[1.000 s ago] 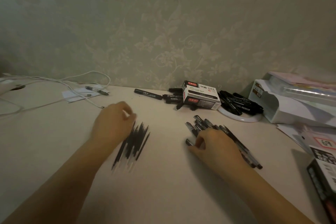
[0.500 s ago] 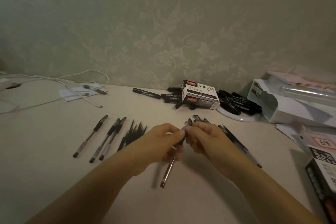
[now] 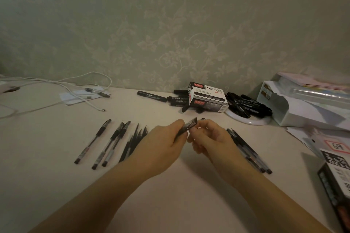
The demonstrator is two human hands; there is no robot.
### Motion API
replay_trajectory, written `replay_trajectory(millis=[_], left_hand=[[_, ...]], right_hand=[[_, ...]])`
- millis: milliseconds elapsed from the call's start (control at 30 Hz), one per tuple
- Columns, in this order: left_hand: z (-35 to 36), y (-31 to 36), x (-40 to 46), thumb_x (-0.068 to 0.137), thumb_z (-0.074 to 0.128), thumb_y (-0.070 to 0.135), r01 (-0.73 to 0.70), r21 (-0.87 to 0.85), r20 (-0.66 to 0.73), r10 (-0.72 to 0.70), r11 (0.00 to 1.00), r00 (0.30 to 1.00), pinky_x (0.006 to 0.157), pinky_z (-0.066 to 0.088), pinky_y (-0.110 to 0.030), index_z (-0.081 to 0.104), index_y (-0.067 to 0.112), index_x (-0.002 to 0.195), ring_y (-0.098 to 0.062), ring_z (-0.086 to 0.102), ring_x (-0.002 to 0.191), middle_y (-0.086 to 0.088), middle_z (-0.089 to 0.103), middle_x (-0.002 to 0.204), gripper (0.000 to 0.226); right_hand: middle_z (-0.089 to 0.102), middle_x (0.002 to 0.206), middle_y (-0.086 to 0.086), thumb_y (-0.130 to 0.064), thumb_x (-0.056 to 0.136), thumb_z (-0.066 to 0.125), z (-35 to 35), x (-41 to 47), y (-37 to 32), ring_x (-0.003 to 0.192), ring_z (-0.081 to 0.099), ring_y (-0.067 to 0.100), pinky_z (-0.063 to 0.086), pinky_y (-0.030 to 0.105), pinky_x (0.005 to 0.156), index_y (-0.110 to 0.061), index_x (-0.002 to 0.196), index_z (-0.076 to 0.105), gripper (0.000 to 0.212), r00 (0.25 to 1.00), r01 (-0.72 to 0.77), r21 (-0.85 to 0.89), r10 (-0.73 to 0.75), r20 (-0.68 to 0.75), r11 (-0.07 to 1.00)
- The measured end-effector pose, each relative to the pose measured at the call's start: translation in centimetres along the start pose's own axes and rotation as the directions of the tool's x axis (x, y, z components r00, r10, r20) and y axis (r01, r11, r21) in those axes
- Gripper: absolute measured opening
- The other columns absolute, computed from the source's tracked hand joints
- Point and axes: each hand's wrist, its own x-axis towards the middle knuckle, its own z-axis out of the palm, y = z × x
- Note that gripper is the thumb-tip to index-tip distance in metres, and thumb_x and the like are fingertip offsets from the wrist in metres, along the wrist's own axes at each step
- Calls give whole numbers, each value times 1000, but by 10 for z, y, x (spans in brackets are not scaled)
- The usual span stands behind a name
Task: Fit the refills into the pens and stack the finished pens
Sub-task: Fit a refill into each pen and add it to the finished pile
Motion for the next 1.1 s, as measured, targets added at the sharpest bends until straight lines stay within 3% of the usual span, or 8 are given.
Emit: replay_trajectory(millis=[167,267,467,700,833,933,1000,1100], left_hand=[[3,-1,-2,100,30,39,-23,28,59,22,999,998,43,30,-17,38,30,89,-5,43,47,7,45,57,17],[1,-6,-2,102,31,36,-76,69,50,73,995,996,49,34,-28,43,29,91,-9,46,51,5,50,60,18],[4,-9,2,99,39,40,-108,19,12,108,994,994,44,30,-16,53,34,90,-7,47,48,19,55,62,18],[7,-11,6,96,41,47,-91,9,-29,91,996,995,47,35,-19,57,37,91,-5,50,51,18,58,65,19],[7,-13,9,96,41,52,-76,13,-40,76,997,996,50,35,-18,58,44,105,-3,53,54,13,61,65,21],[9,-11,6,93,33,60,-88,114,-83,98,990,992,47,31,-17,50,44,110,-2,50,49,10,52,55,28],[8,-11,4,92,29,61,-29,147,-115,47,989,992,41,26,-14,39,39,109,-2,48,44,8,48,52,30],[7,-15,4,99,35,44,82,74,-118,-73,994,990,45,31,-21,34,26,101,-8,48,47,5,51,58,19]], right_hand=[[68,80,0,-19,99,56,1,0,2,67,59,8,52,23,67,-16,104,69,14,999,17,33,-19,42,999],[70,81,3,-29,95,62,0,1,2,68,61,11,52,22,66,-13,102,68,18,999,34,53,-36,35,998],[69,75,4,-34,84,65,-3,2,3,67,62,11,51,21,65,-10,97,64,27,998,60,46,-61,14,997],[68,75,5,-18,94,61,-4,4,3,66,62,10,51,20,64,-7,96,62,12,999,54,65,-54,4,996],[69,75,3,-17,95,60,-2,4,2,67,62,9,51,19,64,-7,94,61,10,997,77,68,-75,-31,995],[72,78,3,-19,95,62,-1,4,4,69,66,10,53,19,66,-11,95,63,9,987,95,82,-83,-140,992],[73,84,0,-20,95,64,-3,5,7,76,69,8,55,19,70,-17,96,63,3,964,116,9,-111,-241,993],[68,87,-10,-20,93,65,-6,1,14,86,64,-1,51,11,74,-30,93,57,13,941,145,-458,-265,-210,877]])
